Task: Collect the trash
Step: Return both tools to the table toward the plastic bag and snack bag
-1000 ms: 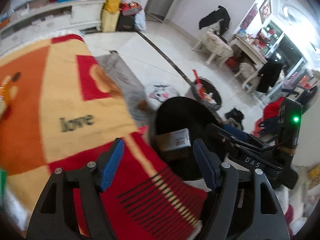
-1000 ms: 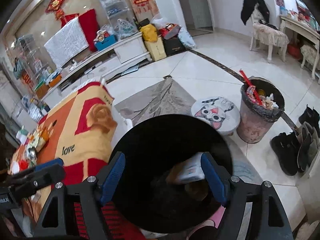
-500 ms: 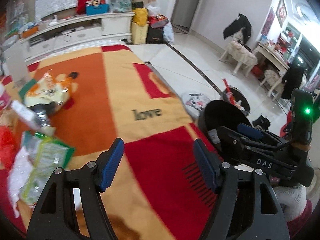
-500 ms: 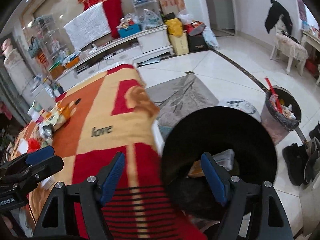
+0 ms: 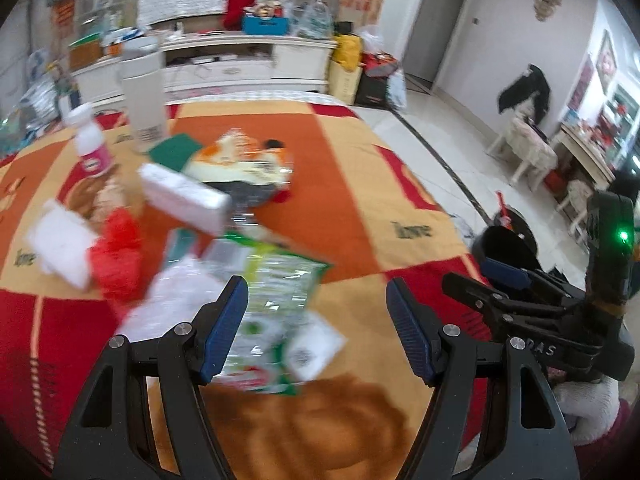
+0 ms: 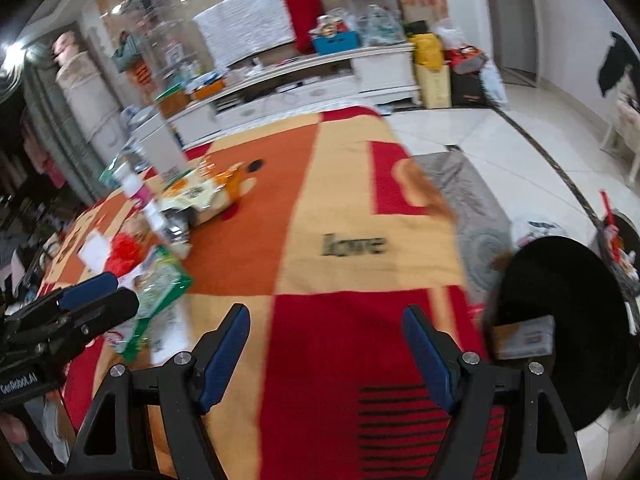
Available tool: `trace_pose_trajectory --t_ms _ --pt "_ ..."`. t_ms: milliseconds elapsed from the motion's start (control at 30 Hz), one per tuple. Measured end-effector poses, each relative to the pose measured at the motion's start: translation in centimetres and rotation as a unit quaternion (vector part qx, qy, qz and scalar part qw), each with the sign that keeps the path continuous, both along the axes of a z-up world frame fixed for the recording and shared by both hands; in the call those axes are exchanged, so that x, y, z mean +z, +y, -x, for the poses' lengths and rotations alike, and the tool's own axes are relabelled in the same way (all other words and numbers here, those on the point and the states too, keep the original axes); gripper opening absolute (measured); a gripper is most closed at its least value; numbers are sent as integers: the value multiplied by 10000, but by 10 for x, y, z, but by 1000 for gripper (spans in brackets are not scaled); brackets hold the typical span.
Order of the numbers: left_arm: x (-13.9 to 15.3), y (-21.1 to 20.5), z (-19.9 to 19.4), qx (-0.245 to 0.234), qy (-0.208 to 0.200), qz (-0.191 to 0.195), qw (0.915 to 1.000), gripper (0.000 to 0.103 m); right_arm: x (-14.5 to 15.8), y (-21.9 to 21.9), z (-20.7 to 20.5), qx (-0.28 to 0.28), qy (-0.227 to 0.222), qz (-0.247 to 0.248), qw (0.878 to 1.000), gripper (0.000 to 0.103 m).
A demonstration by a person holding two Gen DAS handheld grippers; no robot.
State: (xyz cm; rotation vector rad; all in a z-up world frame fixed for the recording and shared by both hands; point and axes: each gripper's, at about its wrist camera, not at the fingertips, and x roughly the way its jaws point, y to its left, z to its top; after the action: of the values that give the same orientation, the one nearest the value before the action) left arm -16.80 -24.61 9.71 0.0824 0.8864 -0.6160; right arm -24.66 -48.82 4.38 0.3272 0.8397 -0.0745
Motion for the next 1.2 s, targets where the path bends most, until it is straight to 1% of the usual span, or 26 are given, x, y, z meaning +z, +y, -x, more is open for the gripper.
trace_pose_trajectory --t_ms 200,333,400,500,567,600,667,733,833,867,933,1067,1200 --pt "-4 53 -22 572 90 -46 9983 71 1 42 -22 497 42 -9 9988 76" --pt "-8 92 -34 935 165 -30 9955 71 6 71 -35 877 22 -52 9961 76" --pt "-12 113 -41 1107 287 5 9934 71 7 82 -38 1034 8 -63 9946 76" --pt "-17 133 -44 1184 473 92 9918 71 8 100 -48 1233 3 -52 9924 76" --pt "-19 139 -44 1086 625 223 9919 71 7 107 -53 1299 20 -54 9915 76" --pt "-21 141 -43 954 704 337 9924 71 6 110 -54 1317 34 -61 9913 76" --pt "-23 138 -41 693 813 444 9933 71 2 114 -58 1330 90 -75 9910 77" --pt "-28 131 -40 333 930 447 9941 71 -1 115 -60 1315 182 -60 9911 77" --pt "-35 121 -42 -79 1028 382 9939 71 -6 111 -61 1259 297 -52 9916 77" --pt "-39 116 -43 -244 1053 349 9935 71 -7 109 -61 1228 317 -57 9919 77" --pt "-45 112 -47 -408 1088 321 9927 71 -9 103 -59 1153 344 -78 9927 77" --pt "-54 104 -64 -817 1190 482 9884 71 -10 93 -56 1044 391 -104 9937 77" --pt "-59 97 -76 -1017 1329 547 9844 71 -12 87 -54 970 432 -119 9943 77"
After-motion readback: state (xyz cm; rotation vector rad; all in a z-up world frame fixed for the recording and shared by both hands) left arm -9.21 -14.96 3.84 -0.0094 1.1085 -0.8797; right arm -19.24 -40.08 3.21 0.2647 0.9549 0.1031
